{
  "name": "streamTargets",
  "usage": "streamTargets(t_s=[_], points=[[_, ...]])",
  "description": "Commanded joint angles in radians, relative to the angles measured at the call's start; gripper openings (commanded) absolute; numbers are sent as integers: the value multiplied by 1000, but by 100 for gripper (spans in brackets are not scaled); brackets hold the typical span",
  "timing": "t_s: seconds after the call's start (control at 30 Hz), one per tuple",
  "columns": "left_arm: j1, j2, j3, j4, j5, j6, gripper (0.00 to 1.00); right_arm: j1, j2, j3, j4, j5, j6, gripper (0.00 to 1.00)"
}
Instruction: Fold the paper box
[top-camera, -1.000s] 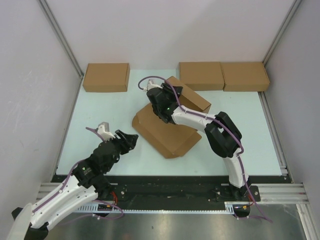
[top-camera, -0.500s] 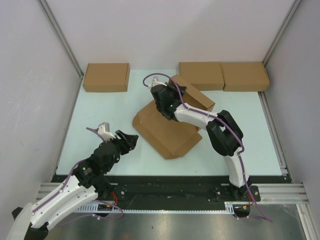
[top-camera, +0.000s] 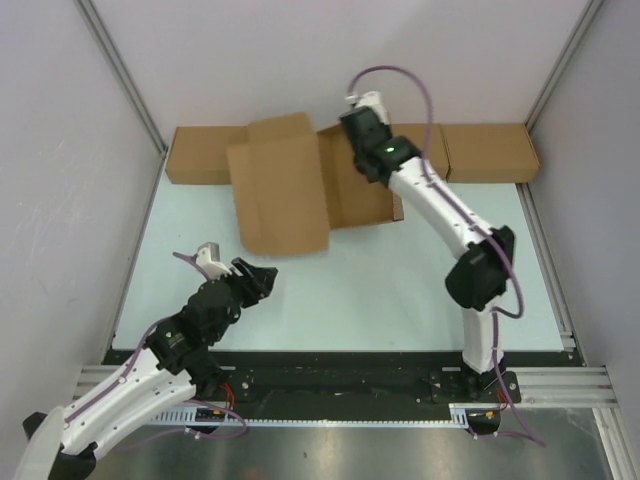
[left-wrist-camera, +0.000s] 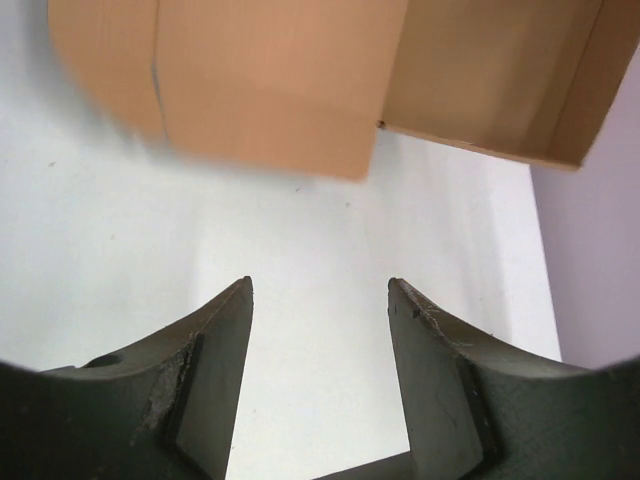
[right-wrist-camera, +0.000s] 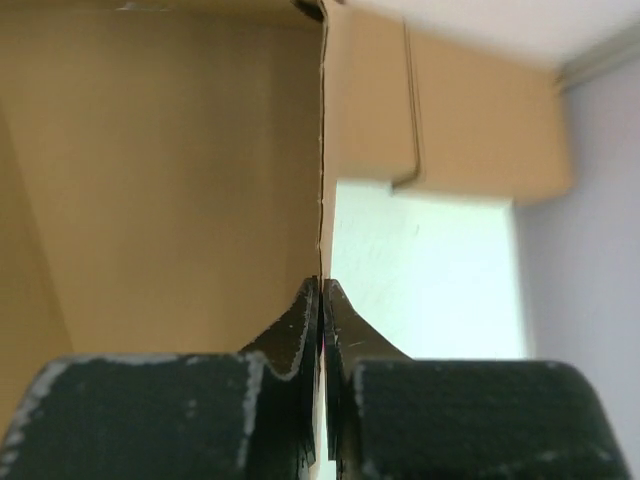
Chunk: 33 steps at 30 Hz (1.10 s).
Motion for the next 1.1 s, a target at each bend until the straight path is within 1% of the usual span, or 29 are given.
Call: streamTargets(t_s=[0.0,0.03,0.07,0.1,0.13,0.17,0.23,0.27,0.3,0.33,0.37,0.4,0.5,0.53,0.57,0.6,0.63,0.7,0.73,0.83,0.87,0.93,0.97,1.03,1.07], points=[[-4,1,98,37,-27,31,62,-182,-202,-171,-231,-331,475,0],[-3,0,109,40,-29,34,62,-203,-301,-345,-153,-436,512,0],[-4,3,129,43,-30,37,62,-229,-345,-424,-117,-483,594,0],[-4,4,137,43,-29,42,62,-264,-386,-514,-83,-523,630,0],[-4,3,146,49,-24,42,62,-278,-428,-646,-33,-584,665,0],[-4,9,163,51,-20,45,62,-281,-486,-709,-17,-601,702,0],[-4,14,172,60,-9,45,61,-277,-541,-801,12,-623,799,0],[-4,20,174,65,2,42,61,-272,-598,-902,24,-633,830,0],[-4,23,174,68,6,33,61,-264,-626,-943,38,-640,901,0],[-6,29,171,74,14,27,61,-251,-653,-987,56,-641,940,0],[-7,41,162,77,23,22,60,-241,-714,-1054,66,-637,977,0],[-9,46,155,80,26,7,60,-228,-742,-1093,72,-609,1077,0],[-27,67,126,109,23,-21,59,-168,-826,-1211,112,-594,1193,0],[-33,76,122,115,19,-25,59,-151,-834,-1228,130,-589,1239,4],[-41,86,115,122,14,-27,58,-127,-839,-1242,139,-586,1247,21],[-53,92,121,120,1,-22,58,-111,-835,-1244,138,-580,1238,41],[-61,99,129,114,-9,-16,58,-99,-836,-1242,139,-572,1226,49],[-70,106,143,90,-33,4,58,-60,-862,-1228,100,-517,1194,60],[-72,106,154,82,-39,11,59,-56,-871,-1224,84,-509,1140,71],[-72,95,163,68,-66,40,59,-42,-914,-1187,29,-488,1013,79],[-72,86,164,62,-72,53,60,-39,-925,-1178,37,-489,879,79],[-72,80,164,50,-85,62,60,-36,-943,-1130,38,-451,778,81],[-72,72,164,42,-92,71,60,-39,-948,-1120,59,-437,655,81],[-72,63,157,25,-96,85,60,-74,-948,-1115,179,-431,513,82],[-72,52,151,20,-98,90,60,-92,-915,-1115,229,-437,449,82]])
